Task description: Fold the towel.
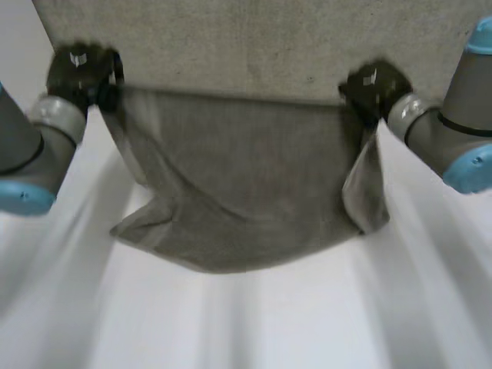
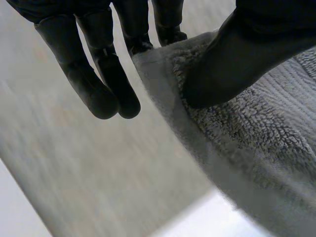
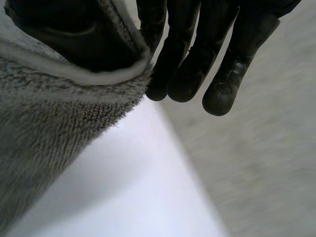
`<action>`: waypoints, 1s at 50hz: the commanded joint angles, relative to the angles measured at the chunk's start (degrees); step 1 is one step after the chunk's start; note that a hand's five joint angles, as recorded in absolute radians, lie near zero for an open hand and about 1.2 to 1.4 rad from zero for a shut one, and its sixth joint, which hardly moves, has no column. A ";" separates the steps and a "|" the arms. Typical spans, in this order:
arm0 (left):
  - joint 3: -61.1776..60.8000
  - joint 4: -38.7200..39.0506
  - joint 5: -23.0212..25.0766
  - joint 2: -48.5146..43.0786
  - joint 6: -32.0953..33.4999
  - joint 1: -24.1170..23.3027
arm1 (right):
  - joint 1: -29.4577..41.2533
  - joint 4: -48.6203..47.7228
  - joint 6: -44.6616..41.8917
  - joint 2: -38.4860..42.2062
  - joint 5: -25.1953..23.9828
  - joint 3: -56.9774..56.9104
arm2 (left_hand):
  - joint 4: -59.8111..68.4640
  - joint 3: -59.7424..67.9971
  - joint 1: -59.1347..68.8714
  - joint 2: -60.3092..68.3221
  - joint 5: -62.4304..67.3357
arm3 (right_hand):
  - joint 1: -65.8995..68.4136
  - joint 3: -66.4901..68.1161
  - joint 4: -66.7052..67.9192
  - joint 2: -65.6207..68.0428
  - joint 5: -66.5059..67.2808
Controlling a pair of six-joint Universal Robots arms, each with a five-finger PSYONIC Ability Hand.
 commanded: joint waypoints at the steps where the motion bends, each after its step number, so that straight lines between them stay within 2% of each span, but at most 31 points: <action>1: 10.05 12.59 -4.47 3.47 -0.51 -1.32 | 0.96 -34.68 0.28 -8.07 0.09 4.91 | -7.46 -8.80 -3.50 -7.19 -15.00 | 3.29 2.58 3.06 2.56 2.52; 2: 10.06 12.62 -4.49 3.49 -0.51 -1.32 | 0.96 -34.75 0.28 -8.11 0.09 4.94 | -7.46 -8.80 -3.50 -7.19 -15.00 | 3.29 2.58 3.06 2.56 2.52; 4: 9.80 16.39 -7.73 6.20 -2.09 -1.32 | 0.88 -40.80 1.59 -14.59 -1.66 11.07 | -7.46 -8.80 -3.50 -7.19 -15.00 | 3.29 2.58 3.06 2.56 2.52; 10: 7.16 15.70 -8.18 7.53 -5.00 -0.88 | 0.61 -38.09 5.11 -16.46 -5.10 16.19 | -7.46 -8.80 -3.50 -7.19 -15.00 | 3.29 2.58 3.06 2.56 2.52; 15: 1.01 13.68 -8.01 7.27 -5.26 -0.09 | 0.17 -29.04 6.61 -16.72 -7.82 19.01 | -7.46 -8.80 -3.50 -7.19 -15.00 | 3.29 2.58 3.06 2.56 2.52; 20: -11.70 12.89 -7.48 7.18 -4.91 2.10 | 0.08 -12.99 5.38 -15.93 -14.22 22.60 | -7.46 -8.80 -3.50 -7.19 -15.00 | 3.29 2.58 3.06 2.56 2.52; 25: -19.89 13.15 -5.82 7.35 -4.47 2.55 | 0.08 -6.46 2.58 -13.83 -15.46 27.51 | -7.46 -8.80 -3.50 -7.19 -15.00 | 3.29 2.58 3.06 2.56 2.52; 34: -25.62 13.76 -3.44 7.27 -0.87 4.92 | 0.08 -7.06 -0.69 -7.14 -14.94 33.16 | -7.46 -8.80 -3.50 -7.19 -15.00 | 3.29 2.58 3.06 2.56 2.52; 37: -25.89 13.76 -3.35 7.18 -0.95 6.15 | 0.08 -7.94 -0.42 -4.68 -13.45 33.07 | -7.46 -8.80 -3.50 -7.19 -15.00 | 3.29 2.58 3.06 2.56 2.52; 39: -25.89 13.76 -3.43 7.09 -1.13 6.42 | 0.26 -10.13 0.28 -3.54 -10.21 33.24 | -7.46 -8.80 -3.50 -7.19 -15.00 | 3.29 2.58 3.06 2.56 2.52; 42: -25.89 13.76 -3.52 7.09 -1.13 6.42 | 0.35 -11.28 0.81 -3.19 -8.08 33.42 | -7.46 -8.80 -3.50 -7.19 -15.00 | 3.29 2.58 3.06 2.56 2.52; 44: -26.15 13.76 -3.70 7.09 -1.22 6.59 | 0.35 -12.95 1.94 -2.58 -4.50 34.21 | -7.46 -8.80 -3.50 -7.19 -15.00 | -17.21 -17.92 -17.44 -17.94 -17.98; 45: -26.15 13.76 -3.70 7.09 -1.22 6.59 | 0.35 -12.95 1.95 -2.57 -4.48 34.21 | -7.46 -8.80 -3.50 -7.19 -15.00 | -17.34 -18.05 -17.57 -18.07 -18.11; 47: -26.24 13.76 -3.79 7.09 -1.39 6.77 | 0.35 -14.18 3.78 -2.40 -2.64 35.08 | -7.46 -8.80 -3.50 -7.19 -15.00 | -33.09 -33.80 -33.33 -33.83 -33.86; 50: -26.42 13.76 -3.79 7.09 -1.39 6.77 | 0.26 -14.97 4.94 -2.40 -2.20 35.44 | -7.46 -8.80 -3.50 -7.19 -15.00 | -35.51 -36.22 -35.74 -36.24 -36.27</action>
